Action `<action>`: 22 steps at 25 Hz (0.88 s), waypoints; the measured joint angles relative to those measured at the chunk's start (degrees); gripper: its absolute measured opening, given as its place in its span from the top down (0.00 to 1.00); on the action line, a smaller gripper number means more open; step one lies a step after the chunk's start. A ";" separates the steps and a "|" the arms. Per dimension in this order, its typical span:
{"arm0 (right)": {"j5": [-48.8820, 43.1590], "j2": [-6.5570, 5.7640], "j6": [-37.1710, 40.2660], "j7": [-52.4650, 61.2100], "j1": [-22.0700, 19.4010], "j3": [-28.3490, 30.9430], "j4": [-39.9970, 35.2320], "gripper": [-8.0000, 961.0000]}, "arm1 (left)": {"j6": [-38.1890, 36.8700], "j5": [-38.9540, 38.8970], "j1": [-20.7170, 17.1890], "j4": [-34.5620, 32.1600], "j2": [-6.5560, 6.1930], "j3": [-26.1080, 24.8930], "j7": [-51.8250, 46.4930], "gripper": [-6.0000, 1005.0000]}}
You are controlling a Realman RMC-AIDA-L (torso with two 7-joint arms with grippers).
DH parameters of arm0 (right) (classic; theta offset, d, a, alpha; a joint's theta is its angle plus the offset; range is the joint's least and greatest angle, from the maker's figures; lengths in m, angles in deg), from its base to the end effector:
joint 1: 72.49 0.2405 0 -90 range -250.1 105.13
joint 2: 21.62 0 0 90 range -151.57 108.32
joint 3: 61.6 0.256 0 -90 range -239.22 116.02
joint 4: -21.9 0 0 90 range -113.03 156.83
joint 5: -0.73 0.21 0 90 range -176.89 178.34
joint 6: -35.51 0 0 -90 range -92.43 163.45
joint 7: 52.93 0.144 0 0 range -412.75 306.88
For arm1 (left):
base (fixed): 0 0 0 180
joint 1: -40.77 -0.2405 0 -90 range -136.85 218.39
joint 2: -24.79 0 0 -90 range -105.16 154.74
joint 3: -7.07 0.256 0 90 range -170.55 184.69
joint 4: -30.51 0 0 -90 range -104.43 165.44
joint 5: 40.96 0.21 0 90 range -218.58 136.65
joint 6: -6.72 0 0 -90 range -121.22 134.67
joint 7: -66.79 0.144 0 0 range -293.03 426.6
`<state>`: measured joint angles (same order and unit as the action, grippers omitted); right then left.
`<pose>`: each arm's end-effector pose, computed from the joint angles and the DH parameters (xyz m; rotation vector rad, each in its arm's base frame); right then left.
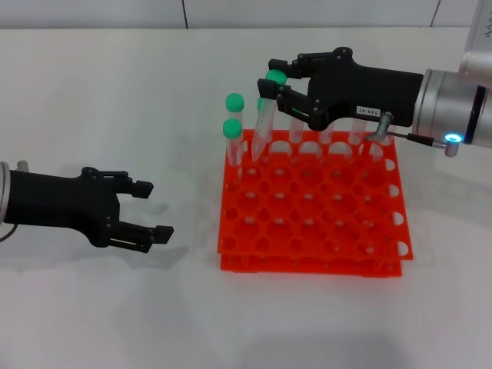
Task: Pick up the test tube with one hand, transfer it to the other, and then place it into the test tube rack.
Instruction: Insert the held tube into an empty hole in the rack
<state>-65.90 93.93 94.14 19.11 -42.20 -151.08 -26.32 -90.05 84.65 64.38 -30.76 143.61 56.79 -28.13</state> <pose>0.1537 0.3747 -0.0359 -2.6064 0.2086 0.8410 -0.2668 0.3062 0.0327 -2.8854 -0.6490 -0.2306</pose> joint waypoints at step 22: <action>-0.29 -0.44 0.43 0.93 -1.12 0.01 -2.57 0.71 | -0.03 -0.03 -0.16 0.01 0.02 0.23 0.00 0.12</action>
<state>-66.18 93.49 94.57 20.04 -43.32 -151.07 -28.89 -90.08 84.62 64.22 -30.75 143.63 57.02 -28.13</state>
